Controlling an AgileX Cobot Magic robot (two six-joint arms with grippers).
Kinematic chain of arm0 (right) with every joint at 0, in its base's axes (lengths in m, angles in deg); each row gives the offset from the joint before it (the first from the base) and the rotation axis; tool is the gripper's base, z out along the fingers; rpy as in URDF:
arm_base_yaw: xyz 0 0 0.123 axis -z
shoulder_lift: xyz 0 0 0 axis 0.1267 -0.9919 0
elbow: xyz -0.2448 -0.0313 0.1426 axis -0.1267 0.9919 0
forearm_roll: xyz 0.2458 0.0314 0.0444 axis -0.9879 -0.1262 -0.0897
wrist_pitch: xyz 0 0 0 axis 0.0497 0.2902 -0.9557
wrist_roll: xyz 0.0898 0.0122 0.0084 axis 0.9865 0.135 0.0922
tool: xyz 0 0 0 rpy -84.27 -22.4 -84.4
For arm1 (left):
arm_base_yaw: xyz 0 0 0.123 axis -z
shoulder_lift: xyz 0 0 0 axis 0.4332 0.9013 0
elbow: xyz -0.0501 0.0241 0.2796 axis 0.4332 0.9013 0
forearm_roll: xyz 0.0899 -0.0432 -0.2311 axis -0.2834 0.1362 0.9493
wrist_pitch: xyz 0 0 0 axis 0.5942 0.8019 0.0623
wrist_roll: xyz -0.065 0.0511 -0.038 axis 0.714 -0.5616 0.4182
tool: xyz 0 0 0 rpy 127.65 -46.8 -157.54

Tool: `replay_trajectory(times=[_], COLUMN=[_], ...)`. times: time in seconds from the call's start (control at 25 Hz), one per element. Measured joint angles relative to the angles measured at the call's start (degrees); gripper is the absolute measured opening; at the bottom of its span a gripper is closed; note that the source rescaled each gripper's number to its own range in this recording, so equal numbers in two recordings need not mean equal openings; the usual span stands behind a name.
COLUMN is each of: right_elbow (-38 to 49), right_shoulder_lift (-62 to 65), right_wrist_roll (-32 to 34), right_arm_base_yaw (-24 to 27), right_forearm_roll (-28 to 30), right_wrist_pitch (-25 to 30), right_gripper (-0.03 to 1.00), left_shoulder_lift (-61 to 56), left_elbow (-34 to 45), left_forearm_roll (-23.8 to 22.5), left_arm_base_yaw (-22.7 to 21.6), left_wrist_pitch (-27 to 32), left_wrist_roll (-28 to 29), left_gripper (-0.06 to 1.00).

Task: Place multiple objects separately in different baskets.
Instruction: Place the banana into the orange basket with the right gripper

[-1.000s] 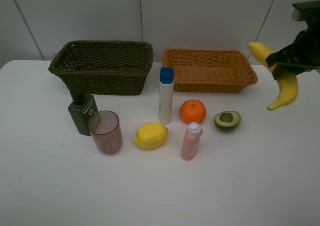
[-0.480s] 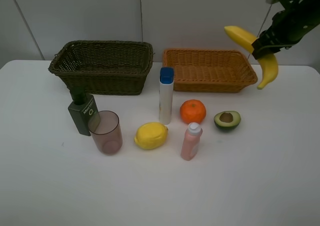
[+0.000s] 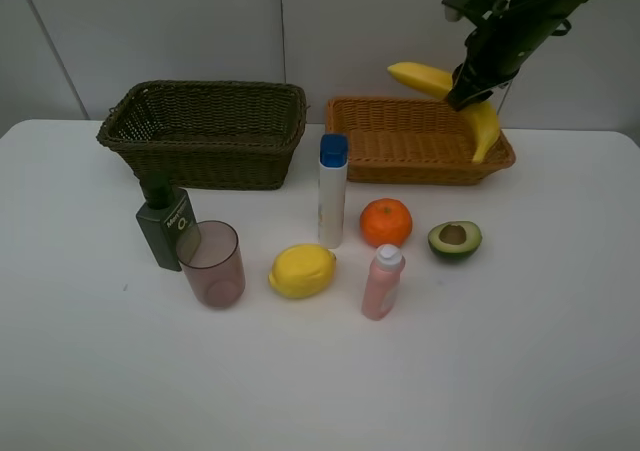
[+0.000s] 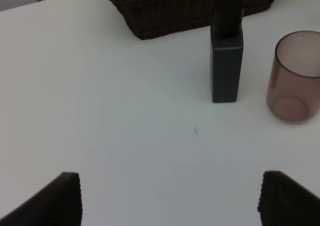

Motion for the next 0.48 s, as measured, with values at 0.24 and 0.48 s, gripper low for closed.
replay_trajectory(times=[0.24,0.48], right_elbow=[-2.27,-2.27], right_shoulder_lift=[-4.23,-4.94], right_wrist_roll=[-0.19,-0.19], right_arm_base_yaw=[-0.44,-0.44], right_forearm_roll=[2.36,2.98], right_wrist_pitch=[-1.86,-5.36], right_gripper=[0.16,0.16], left_shoulder_lift=[0.0,0.0], left_elbow=[0.0,0.0], left_forearm_roll=[0.0,0.0], left_arm_base_yaw=[0.0,0.0], left_wrist_pitch=[0.0,0.0], left_wrist_roll=[0.0,0.0], left_gripper=[0.95,0.95])
